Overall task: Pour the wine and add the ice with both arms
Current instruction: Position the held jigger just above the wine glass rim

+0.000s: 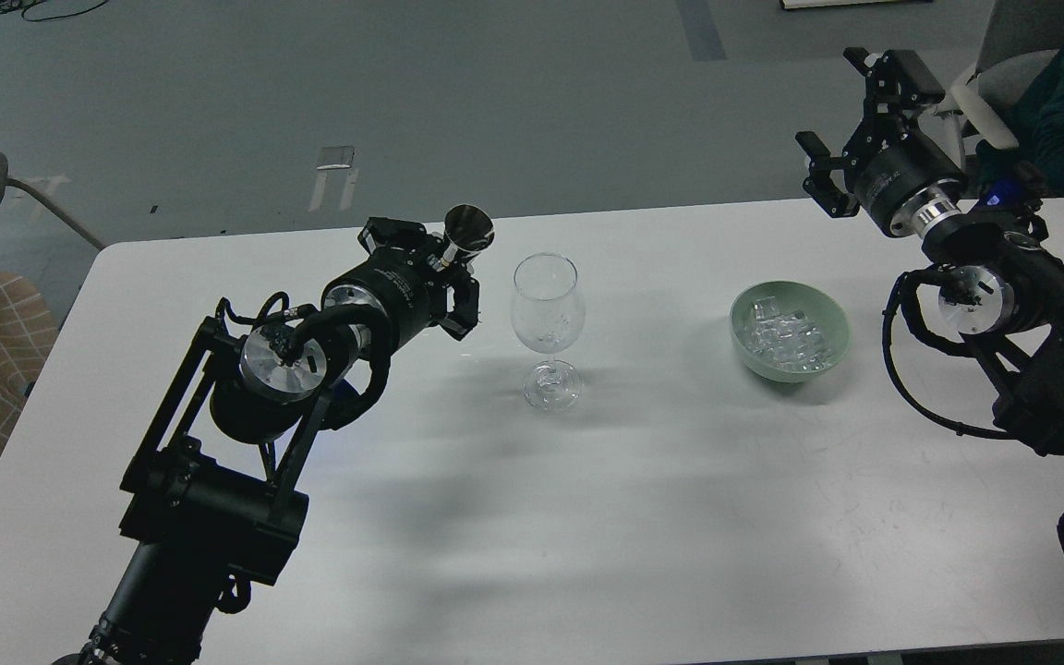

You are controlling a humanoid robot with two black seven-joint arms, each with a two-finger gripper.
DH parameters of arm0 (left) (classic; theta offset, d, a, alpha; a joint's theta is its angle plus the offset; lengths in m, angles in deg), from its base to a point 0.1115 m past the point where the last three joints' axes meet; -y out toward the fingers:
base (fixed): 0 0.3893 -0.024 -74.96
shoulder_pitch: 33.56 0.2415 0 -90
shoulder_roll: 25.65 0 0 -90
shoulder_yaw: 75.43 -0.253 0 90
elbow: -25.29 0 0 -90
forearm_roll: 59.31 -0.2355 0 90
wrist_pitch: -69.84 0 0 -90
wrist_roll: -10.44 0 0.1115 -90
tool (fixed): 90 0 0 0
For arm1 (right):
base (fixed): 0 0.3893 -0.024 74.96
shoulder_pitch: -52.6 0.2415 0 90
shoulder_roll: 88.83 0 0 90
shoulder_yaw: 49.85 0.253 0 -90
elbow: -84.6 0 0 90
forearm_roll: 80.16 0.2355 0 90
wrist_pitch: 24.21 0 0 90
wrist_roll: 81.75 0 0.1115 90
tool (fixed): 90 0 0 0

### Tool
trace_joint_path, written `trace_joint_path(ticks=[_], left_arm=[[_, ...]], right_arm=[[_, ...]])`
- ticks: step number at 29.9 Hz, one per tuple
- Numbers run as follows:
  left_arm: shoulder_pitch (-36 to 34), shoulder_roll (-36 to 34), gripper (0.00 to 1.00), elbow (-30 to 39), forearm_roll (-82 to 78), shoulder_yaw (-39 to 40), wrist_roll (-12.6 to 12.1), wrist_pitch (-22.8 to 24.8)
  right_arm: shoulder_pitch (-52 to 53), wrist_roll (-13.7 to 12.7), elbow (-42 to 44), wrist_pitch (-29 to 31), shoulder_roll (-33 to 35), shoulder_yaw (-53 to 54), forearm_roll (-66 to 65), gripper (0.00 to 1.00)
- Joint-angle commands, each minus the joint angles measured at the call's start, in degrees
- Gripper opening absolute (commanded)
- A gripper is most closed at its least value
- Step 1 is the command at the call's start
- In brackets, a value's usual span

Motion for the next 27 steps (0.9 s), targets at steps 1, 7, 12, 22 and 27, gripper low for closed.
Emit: trace_joint_path(ticks=[1,7,12,22,27], left_arm=[[-0.7,0.0,0.00,-0.1,-0.3,-0.2,0.0,0.0],[-2.4,0.0,0.00,-1.6,-0.3,-1.7,0.1,0.0],[-3.2,0.0,0.00,-2.4,-0.4,-1.9,0.2,0.0],[-3.2,0.0,0.00,-2.7,-2.7,-2.0,0.6,0.0],[-3.2,0.0,0.00,-2.7,-4.1,-2.1,0.6,0.0]], right_arm=[[0.0,0.0,0.0,0.0,0.0,0.1,0.0,1.00],[0.0,0.0,0.0,0.0,-0.6,0.1,0.0,1.00],[0.0,0.0,0.0,0.0,-0.6,0.1,0.0,1.00],[0.0,0.0,0.0,0.0,-0.7,0.1,0.0,1.00],[0.0,0.0,0.0,0.0,-0.7,0.1,0.0,1.00]])
